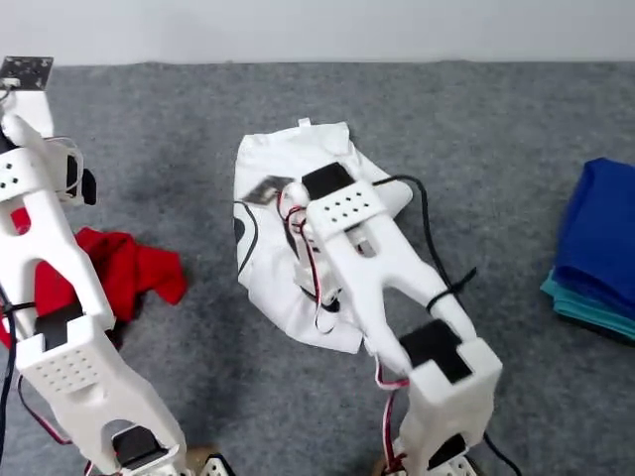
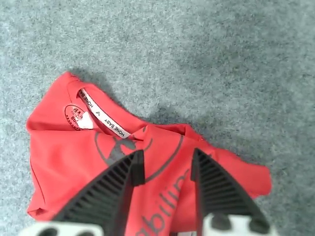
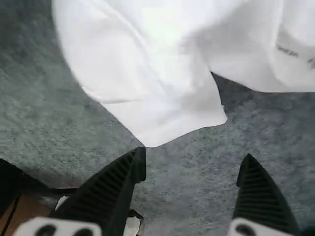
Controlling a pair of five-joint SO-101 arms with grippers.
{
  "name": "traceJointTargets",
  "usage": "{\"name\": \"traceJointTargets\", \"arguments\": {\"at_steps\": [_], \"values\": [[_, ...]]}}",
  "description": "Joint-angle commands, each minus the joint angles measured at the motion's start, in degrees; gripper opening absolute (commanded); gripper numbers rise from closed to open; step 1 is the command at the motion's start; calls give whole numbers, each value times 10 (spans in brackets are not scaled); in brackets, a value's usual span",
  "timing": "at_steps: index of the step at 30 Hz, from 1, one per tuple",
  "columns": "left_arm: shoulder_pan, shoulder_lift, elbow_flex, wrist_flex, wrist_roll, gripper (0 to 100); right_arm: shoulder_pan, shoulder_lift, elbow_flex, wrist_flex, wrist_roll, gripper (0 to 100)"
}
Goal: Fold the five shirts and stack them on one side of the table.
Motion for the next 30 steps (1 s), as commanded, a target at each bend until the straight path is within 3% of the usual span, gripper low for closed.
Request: {"name": "traceJointTargets", "arguments": {"at_steps": [1,15,23,30], "values": [[1,-33,2,-3,-5,159,25,44,-16,-12,-5,300],[-1,-34,33,-5,-5,159,11,267,-190,8,-2,292],[-1,-34,32,-5,-5,159,5,298,-193,22,35,13],[-1,-34,32,-6,-5,159,8,187,-191,25,63,9]]}}
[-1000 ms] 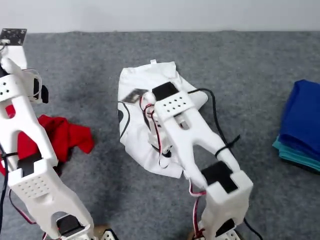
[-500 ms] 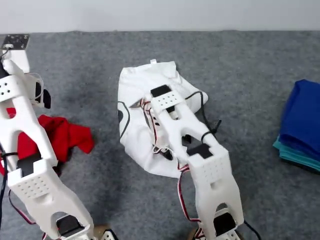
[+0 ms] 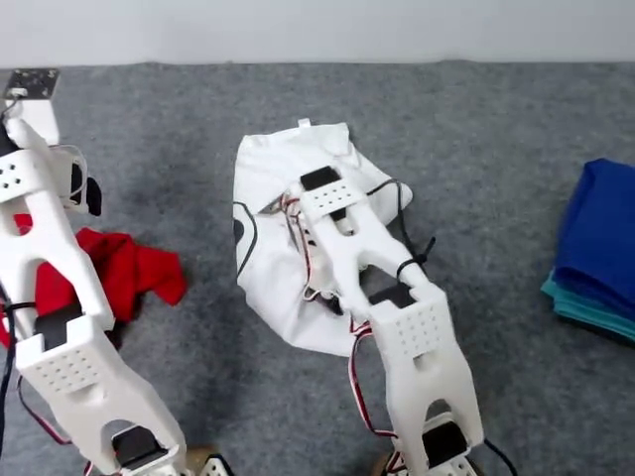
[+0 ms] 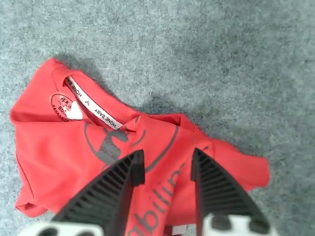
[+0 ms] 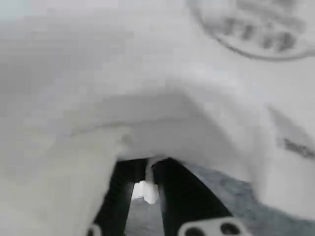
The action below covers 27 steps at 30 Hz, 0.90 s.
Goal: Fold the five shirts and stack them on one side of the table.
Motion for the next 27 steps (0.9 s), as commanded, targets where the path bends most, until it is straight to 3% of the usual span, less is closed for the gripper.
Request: {"name": "traceJointTargets", "arguments": {"at_steps": [1,9,15,22,27], "values": [[-1,-34,-5,-6,-5,159,0,-94,-7,22,36,9],[1,-40,-5,-6,-5,159,24,-289,-11,22,94,9],[8,-40,-6,-3,-4,159,61,-431,-25,17,94,9],[76,-51,0,12,-2,159,103,-498,-227,-22,95,9],[156,-102,34,12,-4,159,221,-469,-357,-48,94,9]]}}
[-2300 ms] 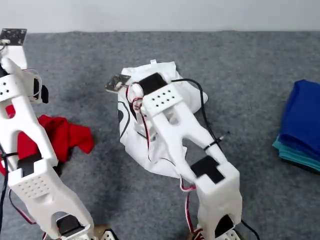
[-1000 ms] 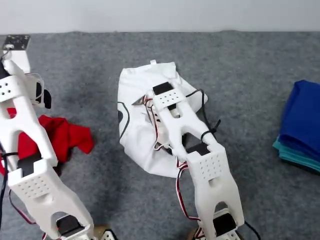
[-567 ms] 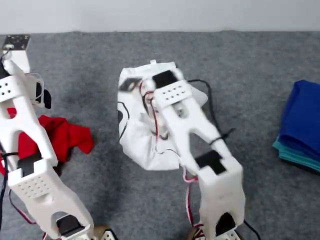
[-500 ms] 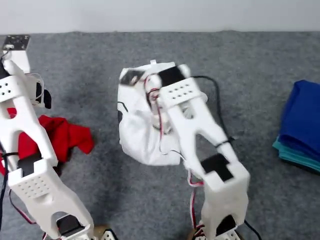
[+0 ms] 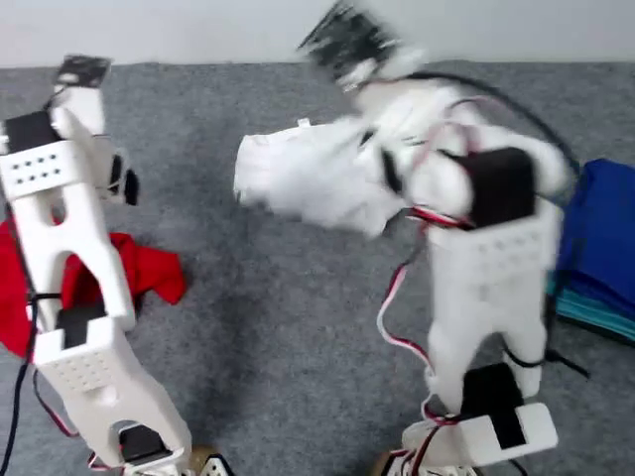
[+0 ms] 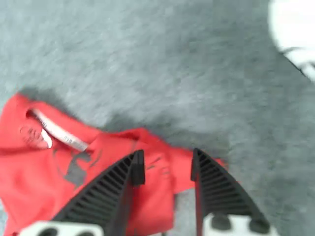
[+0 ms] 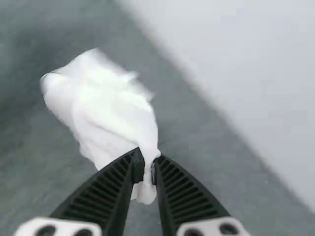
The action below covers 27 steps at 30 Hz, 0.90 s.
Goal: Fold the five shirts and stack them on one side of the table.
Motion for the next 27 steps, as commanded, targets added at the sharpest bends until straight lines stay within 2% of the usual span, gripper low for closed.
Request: {"name": "traceJointTargets", "arguments": {"at_steps": [1,4,8,11,14,17,22,27], "values": [[68,-69,22,12,-4,159,95,7,-95,-16,3,9],[135,-92,69,12,-4,159,160,22,-113,-11,-19,9],[232,-101,123,10,-5,159,204,30,-108,-10,-42,9],[282,-103,128,-4,-5,159,205,26,-99,-10,-49,9],[294,-106,124,-12,-2,159,177,25,-127,-10,-47,9],[267,-107,124,-2,-1,157,135,25,-176,-13,-38,9],[156,-145,124,11,-4,92,51,27,-240,-19,53,9],[39,-229,124,8,-5,74,80,14,-247,-111,63,9]]}}
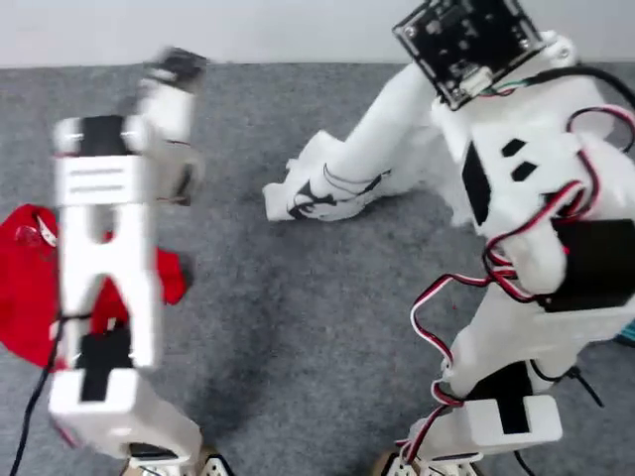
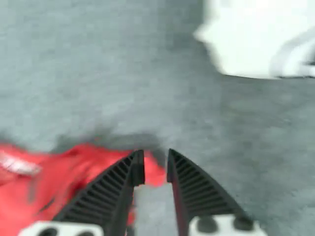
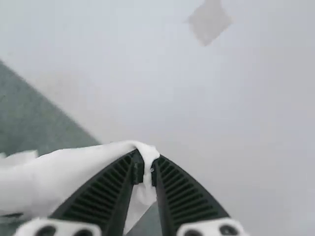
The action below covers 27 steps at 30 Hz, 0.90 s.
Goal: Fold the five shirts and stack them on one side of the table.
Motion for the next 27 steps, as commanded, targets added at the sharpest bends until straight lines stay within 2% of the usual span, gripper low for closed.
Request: {"name": "traceJointTargets", "arguments": {"at_steps": [1,5,7,11,16,23,27], "values": [[-75,-92,-4,8,-5,73,24,-27,-18,-92,9,9],[-126,-164,-1,10,-5,73,26,-63,-16,-213,14,9],[-140,-193,0,11,-5,73,20,-70,-15,-266,47,9],[-149,-234,0,11,-5,73,-49,-70,-15,-329,155,9],[-149,-253,0,11,-4,73,-178,-66,6,-344,273,9],[-148,-280,69,11,-4,73,-314,-43,74,-462,357,9],[-149,-311,121,8,-5,73,-323,-25,111,-500,363,8]]}}
